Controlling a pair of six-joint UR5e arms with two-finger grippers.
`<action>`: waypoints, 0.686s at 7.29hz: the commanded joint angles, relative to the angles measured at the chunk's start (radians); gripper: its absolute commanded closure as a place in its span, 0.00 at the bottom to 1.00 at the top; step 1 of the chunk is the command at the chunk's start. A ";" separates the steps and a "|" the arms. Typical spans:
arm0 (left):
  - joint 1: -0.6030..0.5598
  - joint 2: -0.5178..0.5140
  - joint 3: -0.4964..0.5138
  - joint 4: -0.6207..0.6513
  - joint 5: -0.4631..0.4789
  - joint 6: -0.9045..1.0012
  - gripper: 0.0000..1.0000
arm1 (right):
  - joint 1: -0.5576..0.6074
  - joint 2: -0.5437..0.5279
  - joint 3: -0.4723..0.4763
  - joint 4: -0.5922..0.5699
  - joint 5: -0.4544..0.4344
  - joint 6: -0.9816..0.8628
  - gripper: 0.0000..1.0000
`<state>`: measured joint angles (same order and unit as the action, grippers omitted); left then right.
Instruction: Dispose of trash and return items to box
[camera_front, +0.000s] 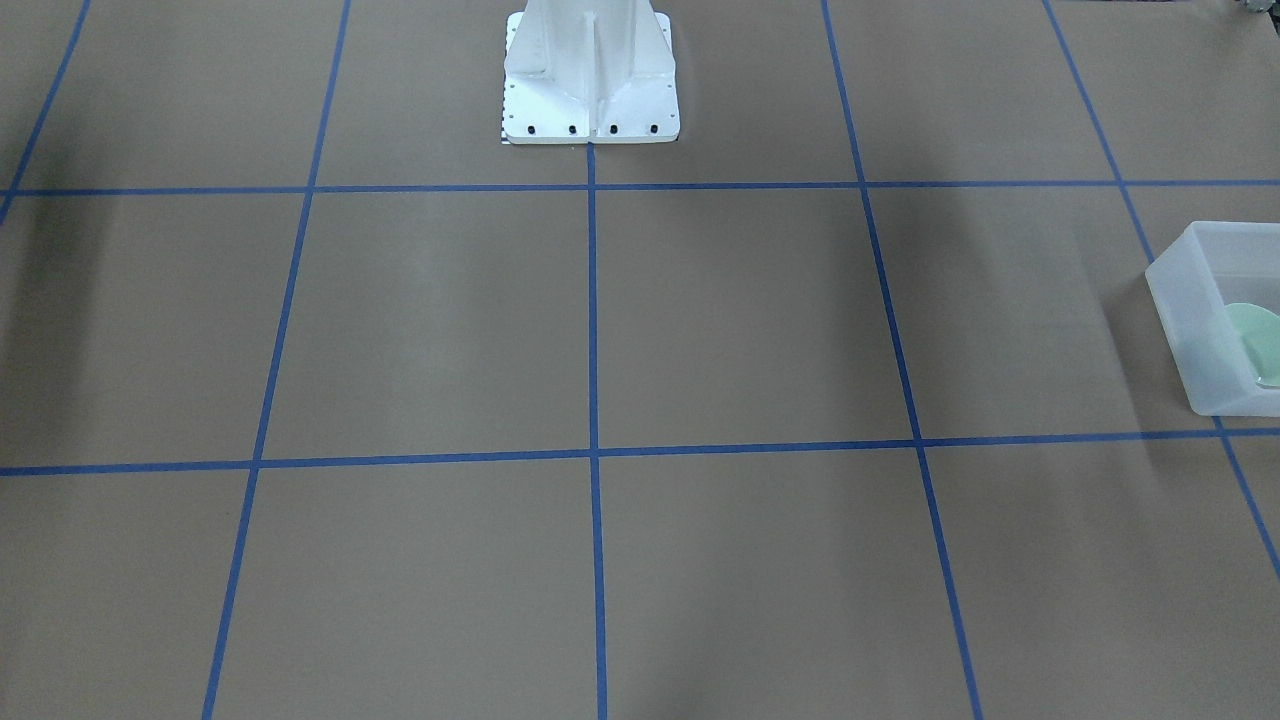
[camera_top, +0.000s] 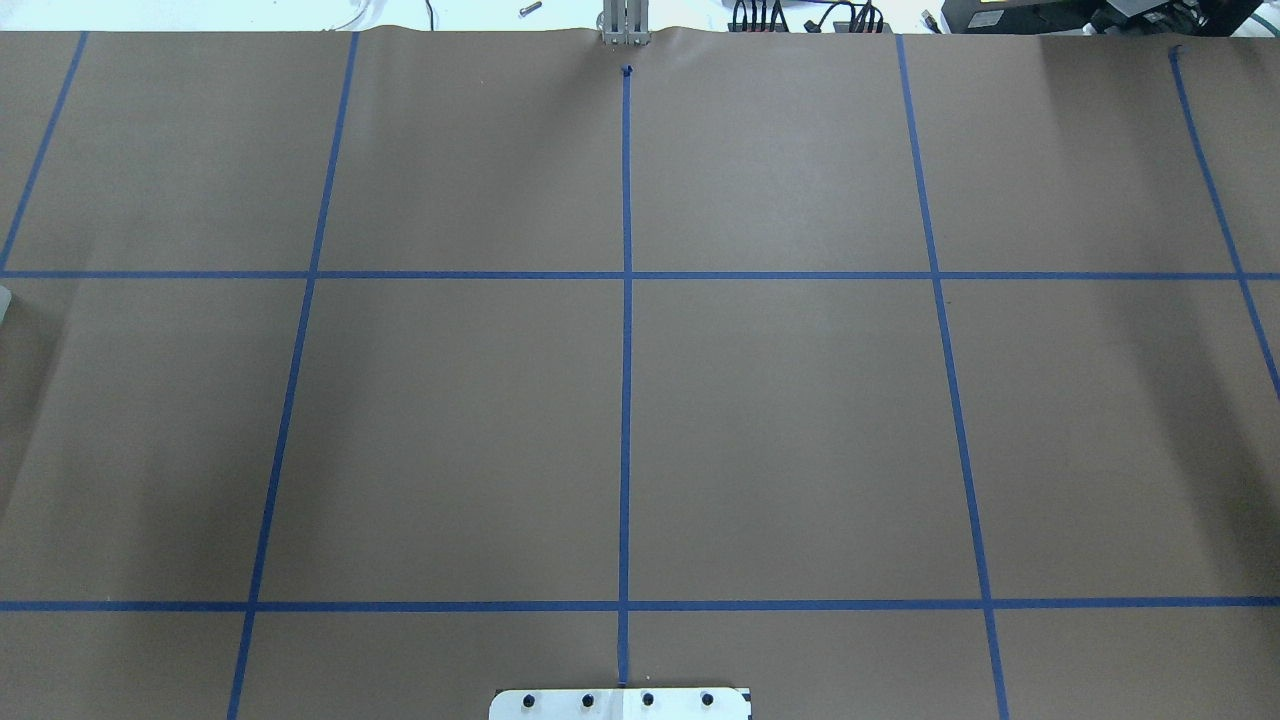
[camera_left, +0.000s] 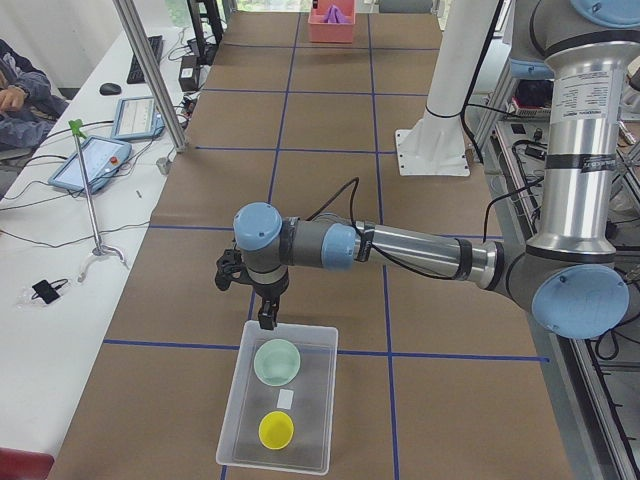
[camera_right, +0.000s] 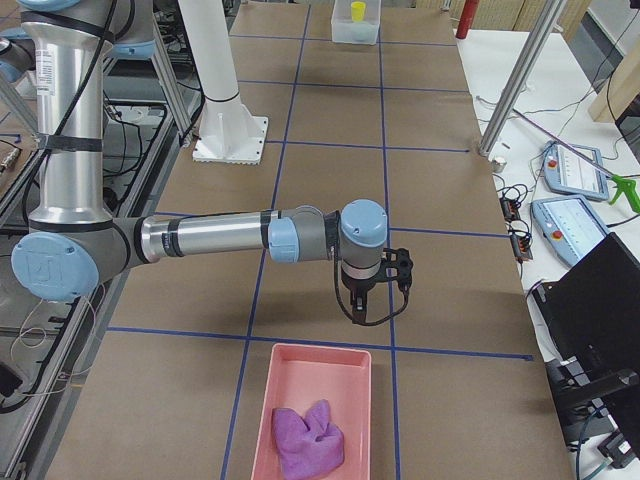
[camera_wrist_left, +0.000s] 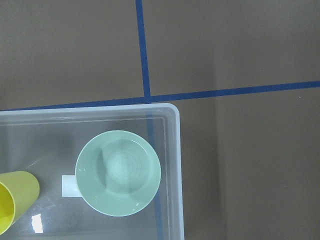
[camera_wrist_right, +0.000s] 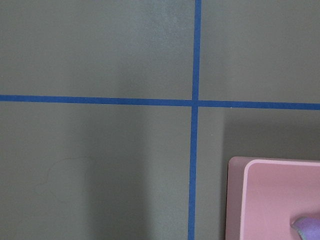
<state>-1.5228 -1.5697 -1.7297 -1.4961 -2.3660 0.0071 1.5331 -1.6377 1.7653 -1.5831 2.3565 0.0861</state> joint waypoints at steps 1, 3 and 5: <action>0.000 -0.003 0.007 -0.003 0.002 0.001 0.02 | 0.001 0.005 -0.004 0.000 -0.003 0.000 0.00; -0.003 0.002 0.009 -0.048 0.007 0.002 0.02 | 0.001 0.002 -0.003 -0.001 -0.003 0.000 0.00; -0.010 0.011 0.010 -0.069 0.007 -0.001 0.02 | 0.001 -0.001 0.002 -0.001 -0.002 0.000 0.00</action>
<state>-1.5301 -1.5654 -1.7214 -1.5525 -2.3597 0.0077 1.5335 -1.6359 1.7641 -1.5844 2.3534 0.0859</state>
